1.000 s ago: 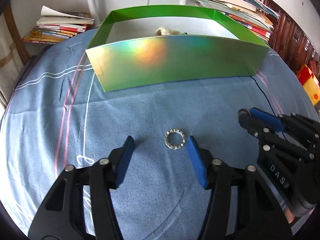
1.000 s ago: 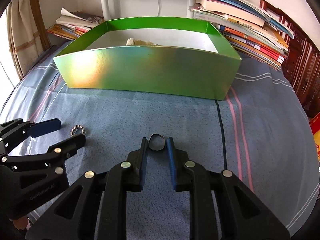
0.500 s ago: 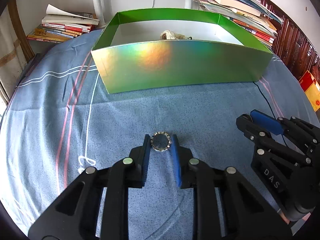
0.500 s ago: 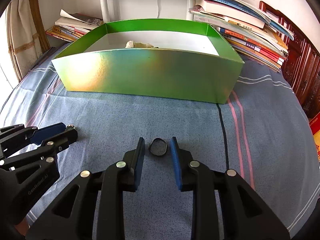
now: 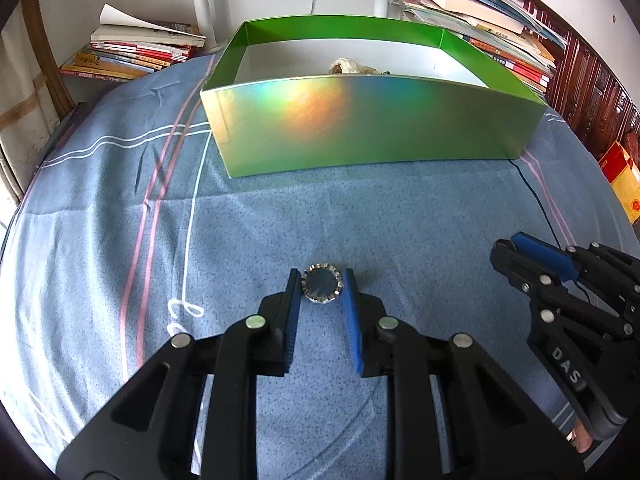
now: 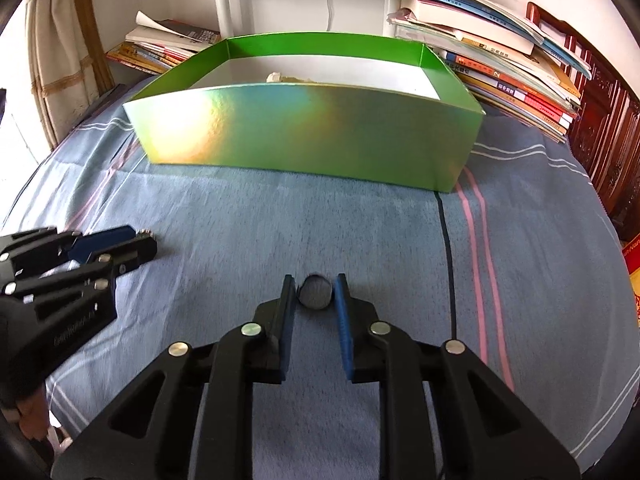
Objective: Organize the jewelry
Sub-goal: 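Close the left gripper on the silver rhinestone ring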
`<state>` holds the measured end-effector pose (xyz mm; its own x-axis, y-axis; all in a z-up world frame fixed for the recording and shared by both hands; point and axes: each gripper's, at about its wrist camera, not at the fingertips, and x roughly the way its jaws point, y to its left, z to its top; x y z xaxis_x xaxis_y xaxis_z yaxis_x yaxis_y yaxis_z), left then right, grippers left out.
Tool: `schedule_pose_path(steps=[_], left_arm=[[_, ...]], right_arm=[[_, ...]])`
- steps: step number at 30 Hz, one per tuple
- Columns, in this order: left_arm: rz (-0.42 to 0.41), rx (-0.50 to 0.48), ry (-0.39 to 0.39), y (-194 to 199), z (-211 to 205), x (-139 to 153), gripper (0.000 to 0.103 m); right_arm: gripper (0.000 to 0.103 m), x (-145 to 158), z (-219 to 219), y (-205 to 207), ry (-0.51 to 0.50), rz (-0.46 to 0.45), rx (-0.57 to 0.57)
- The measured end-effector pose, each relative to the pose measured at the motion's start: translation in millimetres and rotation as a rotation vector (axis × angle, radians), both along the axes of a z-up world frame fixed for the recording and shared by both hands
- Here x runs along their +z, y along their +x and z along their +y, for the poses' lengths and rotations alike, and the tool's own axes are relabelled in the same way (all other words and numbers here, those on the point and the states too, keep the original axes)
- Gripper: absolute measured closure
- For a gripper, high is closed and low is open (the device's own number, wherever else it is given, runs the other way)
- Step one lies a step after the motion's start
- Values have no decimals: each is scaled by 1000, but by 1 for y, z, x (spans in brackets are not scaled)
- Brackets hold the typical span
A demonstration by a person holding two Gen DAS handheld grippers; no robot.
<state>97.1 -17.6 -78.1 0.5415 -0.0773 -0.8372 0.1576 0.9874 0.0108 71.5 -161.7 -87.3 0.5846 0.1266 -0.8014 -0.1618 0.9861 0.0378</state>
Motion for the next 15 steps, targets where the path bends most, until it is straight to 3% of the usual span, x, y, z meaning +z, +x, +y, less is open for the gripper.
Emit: schedule_pose_path(steps=[1, 11, 13, 15], left_arm=[[1, 0, 1, -1, 0, 0, 81], [-5, -3, -1, -1, 1, 0, 79], [-4, -4, -4, -1, 2, 0, 82], [-5, -8, -4, -1, 2, 0, 82]], right_arm=[[68, 0, 0, -3, 1, -1, 11], [68, -1, 2, 2, -15, -22, -9], [80, 0, 4, 2, -11, -19, 5], [85, 0, 7, 2, -13, -18, 10]])
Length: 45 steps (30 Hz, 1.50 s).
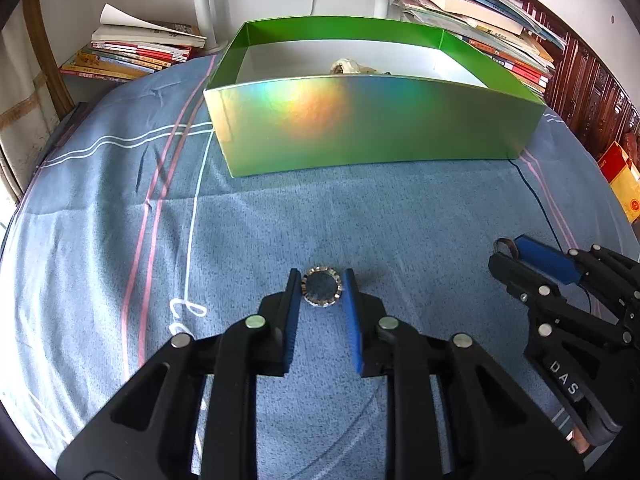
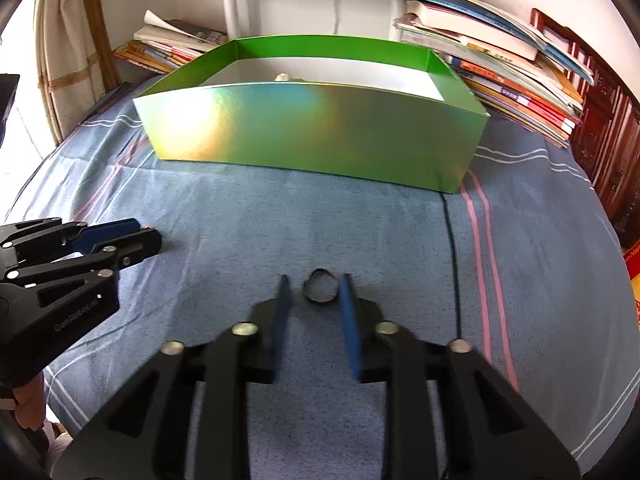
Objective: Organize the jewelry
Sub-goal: 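Close the left gripper on the silver rhinestone ring, then carry both rings into the green box and open both grippers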
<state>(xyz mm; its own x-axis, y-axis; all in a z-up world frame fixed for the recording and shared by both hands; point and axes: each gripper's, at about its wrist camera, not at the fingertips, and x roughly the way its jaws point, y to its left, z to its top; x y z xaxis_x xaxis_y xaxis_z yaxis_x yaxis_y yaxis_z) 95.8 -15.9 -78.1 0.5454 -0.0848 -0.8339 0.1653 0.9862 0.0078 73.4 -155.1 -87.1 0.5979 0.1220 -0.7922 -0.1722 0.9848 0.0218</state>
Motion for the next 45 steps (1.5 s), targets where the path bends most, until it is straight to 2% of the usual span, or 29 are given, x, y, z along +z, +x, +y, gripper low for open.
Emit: schedule_pose_path(steps=[14, 21, 25, 31, 34, 37, 42, 45], left_arm=[[29, 10, -38, -1, 10, 3, 82], [16, 21, -42, -5, 14, 9, 82], [-25, 19, -33, -7, 13, 23, 82], [-138, 3, 0, 4, 10, 64, 82], [-205, 10, 7, 17, 8, 86, 82], [-243, 1, 13, 34, 4, 99, 82], [-238, 39, -8, 93, 13, 114, 82], [-217, 64, -2, 131, 18, 110, 82]], right_arm=[[85, 7, -10, -1, 23, -2, -33], [85, 6, -9, 0, 20, 7, -36], [85, 24, -13, 1, 28, -38, -43], [85, 79, -25, 21, 37, -182, -54], [85, 99, -30, 41, 50, -226, -72], [85, 107, -35, 66, 85, -221, -65], [85, 100, -32, 123, 75, -164, -88], [85, 84, -31, 153, 42, -121, -121]])
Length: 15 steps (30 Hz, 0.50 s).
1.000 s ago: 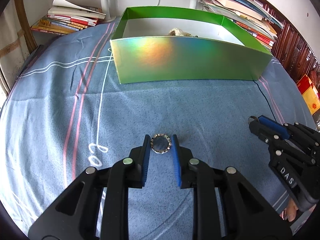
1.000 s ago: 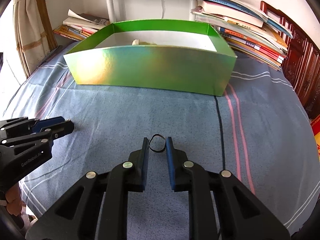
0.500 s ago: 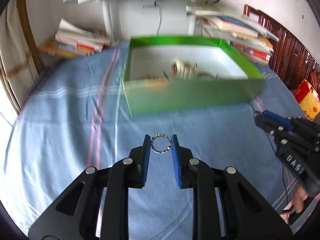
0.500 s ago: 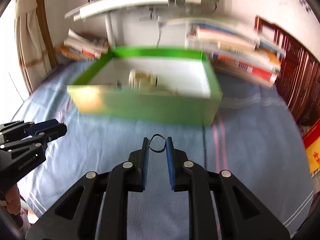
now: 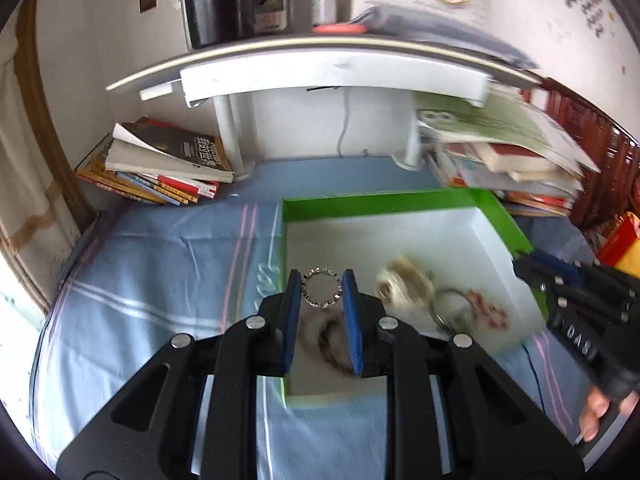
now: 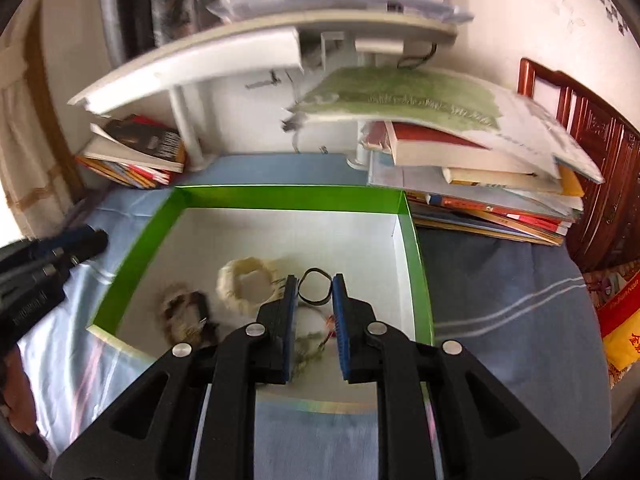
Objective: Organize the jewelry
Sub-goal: 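Carry both rings into the green box and open both grippers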
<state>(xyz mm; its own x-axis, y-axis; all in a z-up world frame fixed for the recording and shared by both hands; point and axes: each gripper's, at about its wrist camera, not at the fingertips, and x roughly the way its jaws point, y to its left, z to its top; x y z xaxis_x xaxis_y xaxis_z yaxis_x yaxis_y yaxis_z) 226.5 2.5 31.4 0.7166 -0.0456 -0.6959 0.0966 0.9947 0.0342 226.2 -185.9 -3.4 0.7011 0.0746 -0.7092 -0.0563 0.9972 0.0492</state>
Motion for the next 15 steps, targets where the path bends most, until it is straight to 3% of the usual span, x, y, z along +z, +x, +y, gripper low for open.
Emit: schedule_pose_path(steps=[5, 9, 10, 13, 15], left_arm=[[96, 33, 5, 40, 5, -31, 82], [131, 32, -1, 50, 7, -52, 81], [127, 32, -2, 50, 6, -53, 81], [120, 9, -28, 47, 6, -52, 64], [107, -3, -37, 39, 5, -46, 59]], right_arm=[[85, -30, -3, 27, -16, 76, -26], [85, -39, -5, 33, -14, 92, -34], [80, -39, -6, 32, -10, 88, -37], [67, -31, -11, 24, 13, 71, -48], [61, -21, -12, 13, 23, 40, -42]])
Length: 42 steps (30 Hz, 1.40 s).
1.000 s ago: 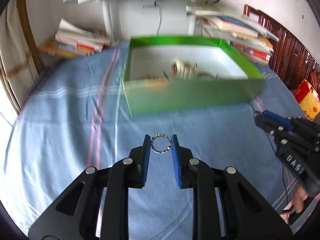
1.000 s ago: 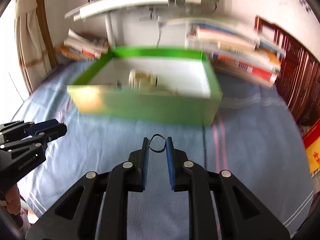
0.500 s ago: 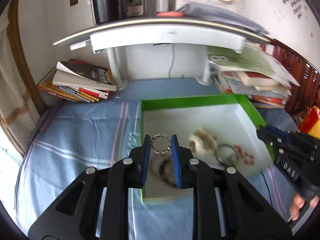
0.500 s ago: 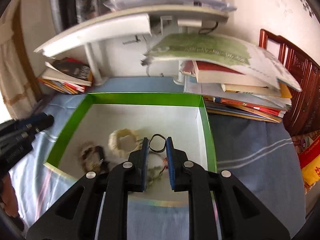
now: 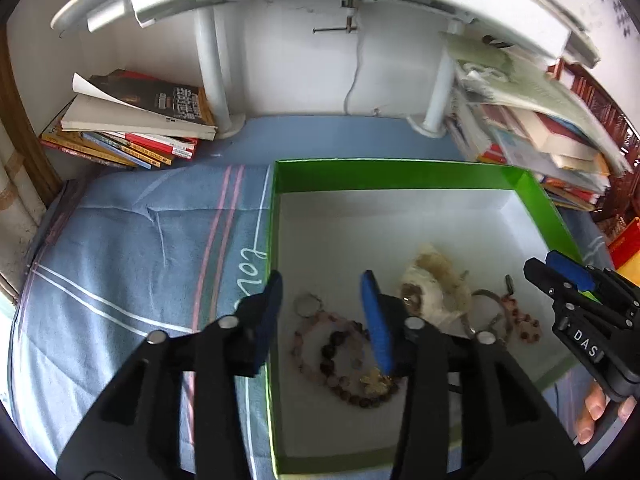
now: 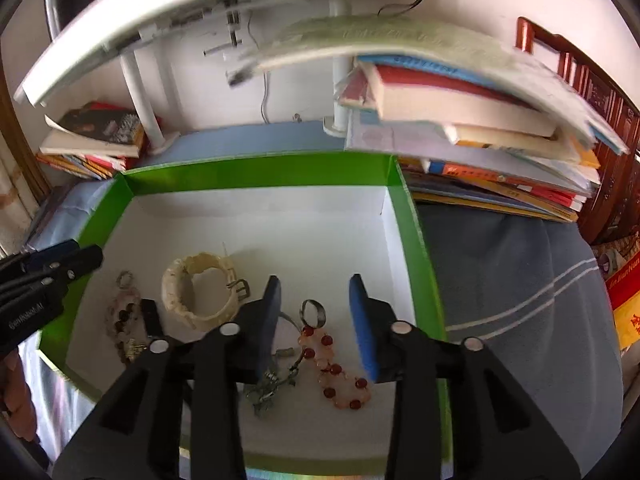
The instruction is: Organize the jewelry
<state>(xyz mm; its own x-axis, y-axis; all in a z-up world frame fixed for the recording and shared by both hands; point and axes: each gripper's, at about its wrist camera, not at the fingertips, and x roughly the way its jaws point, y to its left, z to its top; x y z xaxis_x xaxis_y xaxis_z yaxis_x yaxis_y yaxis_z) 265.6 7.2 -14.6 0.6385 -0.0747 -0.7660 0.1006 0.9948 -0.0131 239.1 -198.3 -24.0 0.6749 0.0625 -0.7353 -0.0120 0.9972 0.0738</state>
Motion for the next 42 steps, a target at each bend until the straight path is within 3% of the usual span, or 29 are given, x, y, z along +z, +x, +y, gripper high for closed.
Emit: schedule_pose_path(steps=[3, 7, 12, 19, 26, 42], left_arm=[[-65, 23, 55, -20, -4, 13, 40], [-149, 38, 87, -68, -4, 30, 27], [-250, 12, 107, -135, -13, 39, 16], [-426, 58, 117, -219, -20, 47, 4], [-435, 27, 97, -238, -24, 51, 4], [-426, 50, 67, -242, -15, 54, 4]], right_arm=[[47, 19, -1, -30, -9, -64, -6], [18, 42, -3, -83, -11, -179, -12], [4, 49, -13, -139, 40, -247, -49], [3, 54, -9, -204, -101, -398, -158], [3, 58, -1, -219, -100, -416, -120], [3, 60, 14, -226, -123, -426, -84]])
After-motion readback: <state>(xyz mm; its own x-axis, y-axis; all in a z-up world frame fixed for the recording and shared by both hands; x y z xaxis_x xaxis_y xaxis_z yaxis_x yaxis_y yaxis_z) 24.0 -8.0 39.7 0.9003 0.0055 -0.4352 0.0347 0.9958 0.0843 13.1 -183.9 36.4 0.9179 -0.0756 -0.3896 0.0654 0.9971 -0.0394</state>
